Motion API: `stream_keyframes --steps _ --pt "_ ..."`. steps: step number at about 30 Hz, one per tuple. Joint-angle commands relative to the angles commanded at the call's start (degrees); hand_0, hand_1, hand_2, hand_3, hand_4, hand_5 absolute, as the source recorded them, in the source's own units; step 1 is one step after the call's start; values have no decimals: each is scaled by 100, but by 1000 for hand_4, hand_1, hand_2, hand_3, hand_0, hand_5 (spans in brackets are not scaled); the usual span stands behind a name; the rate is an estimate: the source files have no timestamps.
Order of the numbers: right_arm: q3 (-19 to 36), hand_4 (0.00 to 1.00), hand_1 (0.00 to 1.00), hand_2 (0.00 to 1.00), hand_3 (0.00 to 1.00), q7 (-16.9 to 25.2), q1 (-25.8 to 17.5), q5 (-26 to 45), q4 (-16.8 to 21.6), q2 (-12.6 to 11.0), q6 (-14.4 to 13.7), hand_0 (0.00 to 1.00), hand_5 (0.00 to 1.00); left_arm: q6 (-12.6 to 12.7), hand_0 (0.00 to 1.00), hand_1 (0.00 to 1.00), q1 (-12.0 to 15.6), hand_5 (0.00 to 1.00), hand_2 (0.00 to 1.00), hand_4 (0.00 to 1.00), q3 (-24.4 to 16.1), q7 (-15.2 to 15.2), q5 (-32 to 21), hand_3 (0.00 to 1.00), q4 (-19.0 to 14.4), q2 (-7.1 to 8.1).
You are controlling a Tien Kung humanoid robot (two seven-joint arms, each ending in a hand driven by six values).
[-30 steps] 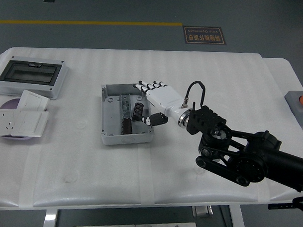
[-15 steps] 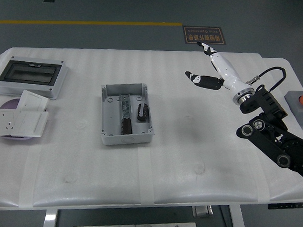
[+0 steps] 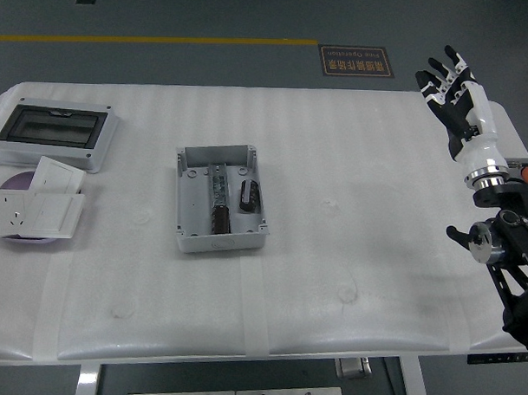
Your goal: Pick up the battery,place it into the box
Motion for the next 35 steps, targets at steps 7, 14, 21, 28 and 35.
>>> stream_keyframes --steps 7,14,21,28,35 --pt "90 775 813 861 970 111 -360 1005 123 9 148 831 393 -3 660 660 24 429 620 408 -32 22 48 531 0 43" --pt "-5 775 811 859 963 188 -456 1438 75 1 260 822 402 -4 660 660 62 426 620 409 -32 21 53 531 0 62" --pt "-108 777 810 858 961 222 -522 1501 24 1 324 816 400 -2 660 660 96 424 620 411 -40 21 54 531 0 34" --pt "-160 787 804 855 941 229 -626 1457 47 17 362 807 419 -158 662 660 95 417 620 417 16 256 -8 533 0 2" --pt "-274 787 804 855 941 250 -702 1278 198 -31 329 807 419 -218 662 660 106 417 620 417 -52 373 48 533 0 -3"
